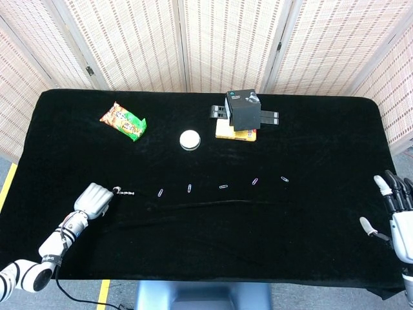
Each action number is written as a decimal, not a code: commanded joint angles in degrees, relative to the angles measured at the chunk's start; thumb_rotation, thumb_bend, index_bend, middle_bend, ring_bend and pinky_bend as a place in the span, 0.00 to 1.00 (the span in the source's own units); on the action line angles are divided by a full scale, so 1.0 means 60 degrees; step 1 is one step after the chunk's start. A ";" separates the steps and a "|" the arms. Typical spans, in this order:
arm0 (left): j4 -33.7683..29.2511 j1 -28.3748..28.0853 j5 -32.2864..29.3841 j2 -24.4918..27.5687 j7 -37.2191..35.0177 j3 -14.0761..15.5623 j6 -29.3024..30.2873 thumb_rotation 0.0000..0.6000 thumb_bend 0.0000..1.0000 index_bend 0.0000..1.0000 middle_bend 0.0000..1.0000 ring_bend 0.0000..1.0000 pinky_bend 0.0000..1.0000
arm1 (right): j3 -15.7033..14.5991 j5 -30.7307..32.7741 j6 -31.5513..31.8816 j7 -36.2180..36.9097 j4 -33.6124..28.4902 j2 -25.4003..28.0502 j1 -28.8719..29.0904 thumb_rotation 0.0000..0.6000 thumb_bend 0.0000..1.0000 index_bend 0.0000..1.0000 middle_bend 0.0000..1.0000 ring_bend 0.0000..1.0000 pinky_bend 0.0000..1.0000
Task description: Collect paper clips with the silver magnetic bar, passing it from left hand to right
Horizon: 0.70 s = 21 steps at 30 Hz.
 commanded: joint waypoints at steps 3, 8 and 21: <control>-0.0158 0.0146 -0.0059 0.0053 0.0154 -0.0152 0.0642 1.00 0.54 0.23 0.88 0.92 0.92 | -0.0018 -0.0034 -0.0010 0.0043 -0.0002 0.0024 0.0011 1.00 0.26 0.00 0.00 0.00 0.00; 0.0135 0.0138 0.0052 -0.0187 -0.0141 -0.0224 0.0760 1.00 0.46 0.22 0.88 0.92 0.92 | 0.0011 0.0038 -0.0042 0.0140 0.0019 0.0054 0.0019 1.00 0.26 0.00 0.00 0.00 0.00; 0.0375 0.0181 0.0215 -0.1000 -0.0550 -0.0439 0.1267 1.00 0.25 0.42 0.90 0.97 0.97 | -0.0056 -0.0064 -0.0027 0.0405 0.0048 0.0157 0.0004 1.00 0.26 0.00 0.00 0.00 0.00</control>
